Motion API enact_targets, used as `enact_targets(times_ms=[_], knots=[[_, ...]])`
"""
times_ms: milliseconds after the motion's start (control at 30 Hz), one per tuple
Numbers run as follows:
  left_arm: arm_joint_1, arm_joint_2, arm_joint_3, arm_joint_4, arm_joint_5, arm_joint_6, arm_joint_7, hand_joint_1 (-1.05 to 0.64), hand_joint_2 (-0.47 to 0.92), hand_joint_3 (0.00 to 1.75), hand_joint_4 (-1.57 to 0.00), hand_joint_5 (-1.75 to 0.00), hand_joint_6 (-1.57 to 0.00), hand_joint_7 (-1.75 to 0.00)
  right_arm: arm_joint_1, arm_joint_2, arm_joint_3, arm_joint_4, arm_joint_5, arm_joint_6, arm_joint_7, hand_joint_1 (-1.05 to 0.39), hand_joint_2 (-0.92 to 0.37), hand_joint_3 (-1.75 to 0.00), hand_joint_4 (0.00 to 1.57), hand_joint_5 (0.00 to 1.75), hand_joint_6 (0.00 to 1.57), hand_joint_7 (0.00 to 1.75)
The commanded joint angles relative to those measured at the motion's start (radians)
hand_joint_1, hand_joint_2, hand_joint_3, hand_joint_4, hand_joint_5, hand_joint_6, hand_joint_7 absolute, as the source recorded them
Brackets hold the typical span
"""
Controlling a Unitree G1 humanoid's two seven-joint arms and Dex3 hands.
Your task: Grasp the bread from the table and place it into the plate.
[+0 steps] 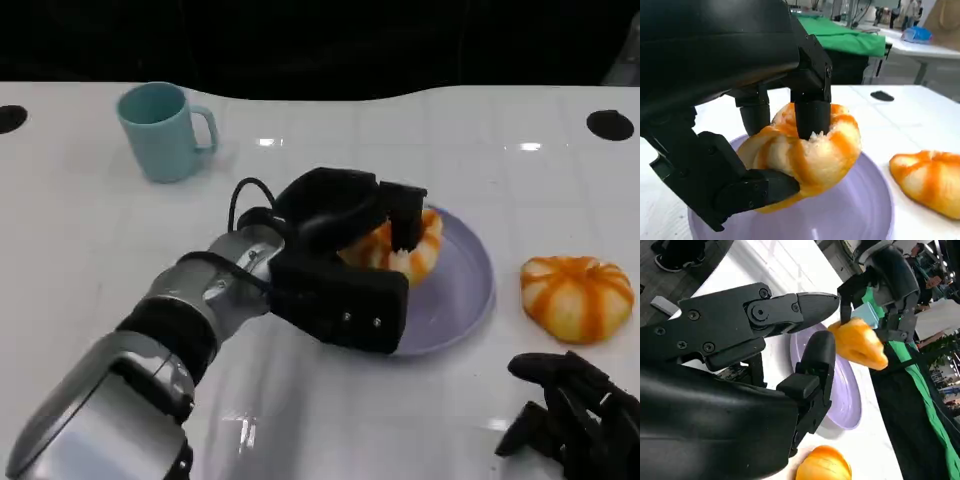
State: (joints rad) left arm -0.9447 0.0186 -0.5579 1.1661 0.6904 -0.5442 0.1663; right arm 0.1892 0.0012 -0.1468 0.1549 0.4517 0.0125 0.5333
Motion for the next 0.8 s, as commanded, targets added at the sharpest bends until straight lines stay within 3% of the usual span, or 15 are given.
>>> enact_targets(times_ms=[33,100,133,200,267,400,467,567,800], knots=[[-0.025,-0.002,0.026,0.025,-0.047,-0.010,-0.080,-0.19,0.88,0.26,-0.66,-1.11,-0.79,-0.40,0.006,-0.008,-0.010,-0.010,0.010,-0.004,0.000,-0.61,-0.92,-0.21,0.66,1.49,0.74,0.93],[-0.027,-0.001,0.021,0.025,-0.044,-0.003,-0.087,-0.24,0.91,0.19,-0.55,-0.85,-0.70,-0.15,0.006,-0.007,-0.010,-0.008,0.011,-0.008,0.004,-0.61,-0.92,-0.21,0.66,1.49,0.74,0.92],[-0.033,0.001,0.010,0.027,-0.032,0.009,-0.094,-0.28,0.92,0.18,-0.49,-0.78,-0.65,-0.10,0.005,-0.007,-0.011,-0.007,0.013,-0.009,0.005,-0.61,-0.92,-0.21,0.66,1.49,0.74,0.92],[-0.046,0.003,-0.007,0.027,-0.016,0.038,-0.123,-0.41,0.92,0.19,-0.42,-0.36,-0.50,-0.02,0.003,-0.006,-0.012,-0.001,0.015,-0.014,0.011,-0.61,-0.92,-0.21,0.66,1.48,0.73,0.92],[-0.054,0.003,-0.016,0.022,-0.013,0.066,-0.156,-0.48,0.92,0.20,-0.35,-0.21,-0.41,-0.01,0.000,-0.006,-0.014,0.006,0.017,-0.019,0.019,-0.61,-0.92,-0.21,0.66,1.48,0.73,0.92],[-0.057,0.006,-0.025,0.007,-0.008,0.097,-0.185,-0.60,0.92,0.28,-0.27,-0.11,-0.32,0.00,0.006,-0.008,-0.011,-0.006,0.007,-0.015,0.012,-0.61,-0.92,-0.21,0.66,1.48,0.74,0.91],[-0.056,0.011,-0.030,0.001,-0.006,0.102,-0.190,-0.73,0.92,0.44,-0.19,-0.07,-0.25,0.00,0.009,-0.009,-0.009,-0.011,0.003,-0.016,0.009,-0.62,-0.92,-0.22,0.65,1.48,0.73,0.91],[-0.053,0.023,-0.030,-0.012,-0.006,0.102,-0.190,-0.79,0.92,0.51,-0.17,-0.05,-0.23,0.00,0.006,-0.008,-0.012,-0.005,0.008,-0.017,0.015,-0.62,-0.92,-0.22,0.65,1.48,0.73,0.91],[-0.023,0.059,0.010,-0.072,-0.056,0.079,-0.223,-0.78,0.92,0.52,-0.21,-0.07,-0.25,-0.02,0.005,-0.007,-0.015,-0.004,0.014,-0.006,0.011,-0.62,-0.92,-0.20,0.66,1.48,0.75,0.90]])
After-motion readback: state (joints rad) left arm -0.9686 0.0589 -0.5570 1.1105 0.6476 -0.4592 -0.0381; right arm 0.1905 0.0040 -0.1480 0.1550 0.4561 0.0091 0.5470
